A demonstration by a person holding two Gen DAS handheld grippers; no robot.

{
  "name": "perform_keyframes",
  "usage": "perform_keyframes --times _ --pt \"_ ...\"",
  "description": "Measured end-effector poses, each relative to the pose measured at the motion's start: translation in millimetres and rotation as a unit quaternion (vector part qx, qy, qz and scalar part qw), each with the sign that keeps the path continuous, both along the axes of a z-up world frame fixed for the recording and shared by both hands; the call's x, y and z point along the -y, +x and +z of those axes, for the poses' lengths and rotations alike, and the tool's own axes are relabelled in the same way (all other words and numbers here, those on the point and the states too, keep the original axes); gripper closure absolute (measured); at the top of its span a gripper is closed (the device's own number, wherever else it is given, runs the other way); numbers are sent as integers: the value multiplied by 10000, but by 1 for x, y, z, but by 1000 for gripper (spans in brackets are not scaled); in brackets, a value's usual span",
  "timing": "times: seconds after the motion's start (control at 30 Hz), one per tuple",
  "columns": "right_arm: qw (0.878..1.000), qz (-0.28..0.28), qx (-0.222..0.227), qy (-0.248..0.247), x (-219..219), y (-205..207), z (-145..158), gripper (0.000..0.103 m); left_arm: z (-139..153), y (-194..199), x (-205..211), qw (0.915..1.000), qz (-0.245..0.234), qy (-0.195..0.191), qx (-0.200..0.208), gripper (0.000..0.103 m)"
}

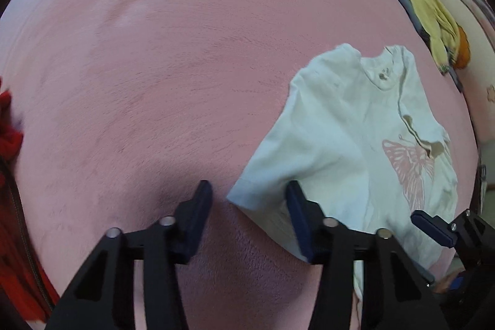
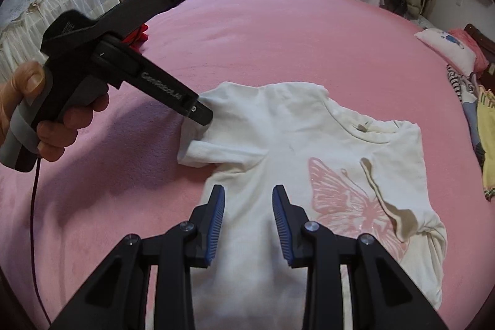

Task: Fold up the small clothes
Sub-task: 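Close the left tool on the opposite side edge of the shirt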

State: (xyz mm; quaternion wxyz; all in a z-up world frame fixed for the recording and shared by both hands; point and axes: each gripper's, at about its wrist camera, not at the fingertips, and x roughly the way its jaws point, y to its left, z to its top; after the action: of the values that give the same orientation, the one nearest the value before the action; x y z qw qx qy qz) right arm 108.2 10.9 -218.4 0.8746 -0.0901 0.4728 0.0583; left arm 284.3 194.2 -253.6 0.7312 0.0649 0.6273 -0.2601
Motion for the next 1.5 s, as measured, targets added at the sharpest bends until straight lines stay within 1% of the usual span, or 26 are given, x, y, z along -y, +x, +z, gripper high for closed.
perform_keyframes --times 0.03,0.1,0.17,0.27,0.3,0.37,0.43,0.47,0.53,0.6,0.73,0.77,0.8,0.83,0.87,0.9,1.03,1.13,1.2,1.27,1.37,1.43,1.5 --pt "9999 -31 53 -91 -6 0 -1 71 -1 1 0 9999 -134 -8 -8 65" --pt "9994 -17 148 -325 -21 1 -6 71 -1 2 -1 9994 -338 -99 -50 67" --pt "9980 31 262 -582 -35 2 -10 71 2 1 2 9990 -412 -170 -76 79" --pt "9953 103 417 -869 -51 5 -12 71 -2 11 -3 9991 -354 -165 -132 92" --pt "9939 118 460 -993 -56 6 -14 71 -3 15 -7 9993 -332 -131 -109 93" --pt "9907 137 534 -1241 -64 10 -17 69 0 10 -5 9993 -348 -117 -53 94" --pt "9866 211 585 -1506 -70 13 -22 60 3 9 -7 9991 -408 -125 19 95" --pt "9849 260 606 -1600 -72 13 -24 59 5 8 -8 9989 -446 -137 49 95" --pt "9823 338 630 -1731 -74 14 -27 59 8 6 3 9986 -505 -137 106 95" --pt "9802 434 633 -1825 -77 15 -29 59 9 6 2 9984 -540 -125 124 96" --pt "9730 630 795 -2072 -81 16 -33 59 5 8 8 9985 -539 -116 66 96" --pt "9733 674 758 -2058 -81 18 -34 61 5 8 6 9985 -531 -124 51 96" --pt "9741 685 693 -2038 -80 21 -35 74 4 9 5 9985 -521 -137 38 96" --pt "9759 678 595 -1988 -79 24 -37 93 5 10 5 9986 -506 -145 45 96" --pt "9784 668 463 -1903 -78 28 -38 97 5 10 5 9987 -492 -144 54 96" --pt "9807 648 370 -1806 -77 30 -39 97 7 11 5 9988 -470 -154 52 96" --pt "9893 471 375 -1329 -64 31 -24 97 18 13 11 9990 -362 -231 135 97" --pt "9956 161 376 -840 -46 32 -8 97 35 14 20 9984 -329 -350 286 97" --pt "9981 -143 333 -504 -30 33 2 97 47 12 30 9978 -343 -434 377 97" --pt "9984 -448 288 -179 -13 33 10 97 56 10 46 9969 -394 -506 452 97" --pt "9955 -891 229 207 14 30 18 97 66 8 76 9956 -524 -615 482 97" --pt "9923 -1154 167 405 36 31 17 97 67 7 97 9948 -593 -637 536 97" --pt "9891 -1372 50 530 55 33 12 97 63 8 117 9947 -603 -665 501 97"
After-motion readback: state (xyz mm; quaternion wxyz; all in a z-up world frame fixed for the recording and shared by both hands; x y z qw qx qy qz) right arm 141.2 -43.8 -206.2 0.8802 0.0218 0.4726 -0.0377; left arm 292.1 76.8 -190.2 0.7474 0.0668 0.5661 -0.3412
